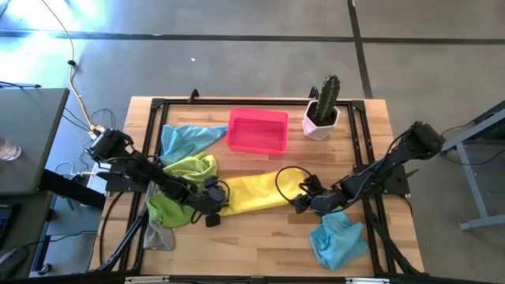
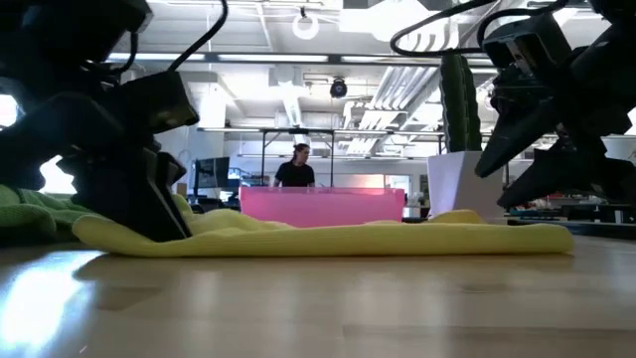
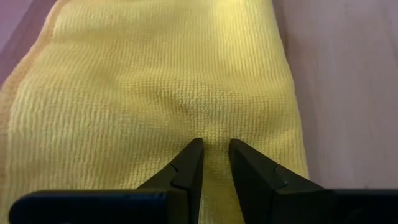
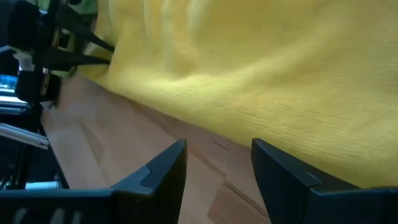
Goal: Fold microfiber towels
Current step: Fold the yellow microfiber cloth on the table
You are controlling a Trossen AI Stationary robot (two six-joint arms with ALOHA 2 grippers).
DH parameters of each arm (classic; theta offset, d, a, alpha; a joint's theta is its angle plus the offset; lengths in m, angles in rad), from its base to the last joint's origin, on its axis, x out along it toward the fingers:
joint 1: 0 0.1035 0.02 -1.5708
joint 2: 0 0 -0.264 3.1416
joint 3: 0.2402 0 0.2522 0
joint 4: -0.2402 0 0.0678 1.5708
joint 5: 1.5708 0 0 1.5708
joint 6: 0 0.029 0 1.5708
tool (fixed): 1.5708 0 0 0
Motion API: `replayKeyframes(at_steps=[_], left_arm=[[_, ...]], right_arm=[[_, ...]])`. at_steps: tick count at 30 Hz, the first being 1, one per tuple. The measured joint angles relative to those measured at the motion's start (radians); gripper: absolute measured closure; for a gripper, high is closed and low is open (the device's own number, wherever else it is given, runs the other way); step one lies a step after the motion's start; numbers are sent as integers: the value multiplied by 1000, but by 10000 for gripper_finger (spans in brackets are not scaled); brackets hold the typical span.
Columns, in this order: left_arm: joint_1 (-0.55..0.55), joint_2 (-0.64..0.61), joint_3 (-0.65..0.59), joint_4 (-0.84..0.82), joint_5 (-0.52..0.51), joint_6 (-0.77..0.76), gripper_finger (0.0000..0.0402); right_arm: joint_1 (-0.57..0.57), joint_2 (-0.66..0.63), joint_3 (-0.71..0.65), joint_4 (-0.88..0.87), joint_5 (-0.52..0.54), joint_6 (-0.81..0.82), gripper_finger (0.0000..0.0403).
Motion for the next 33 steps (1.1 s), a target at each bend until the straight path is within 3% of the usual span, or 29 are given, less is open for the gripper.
replayKeyframes(at_steps=[12, 20, 26, 33], left_arm=[[65, 61, 114, -18, 21, 81, 328], [84, 57, 161, -95, 172, 122, 328], [83, 47, 169, -231, 169, 96, 328], [72, 48, 170, -240, 163, 105, 328]], right_arm=[[2, 0, 0, -75, -39, 44, 231], [-3, 0, 0, -98, 42, 57, 231], [-3, 0, 0, -152, 49, 120, 231], [-3, 32, 0, -126, 50, 140, 231]])
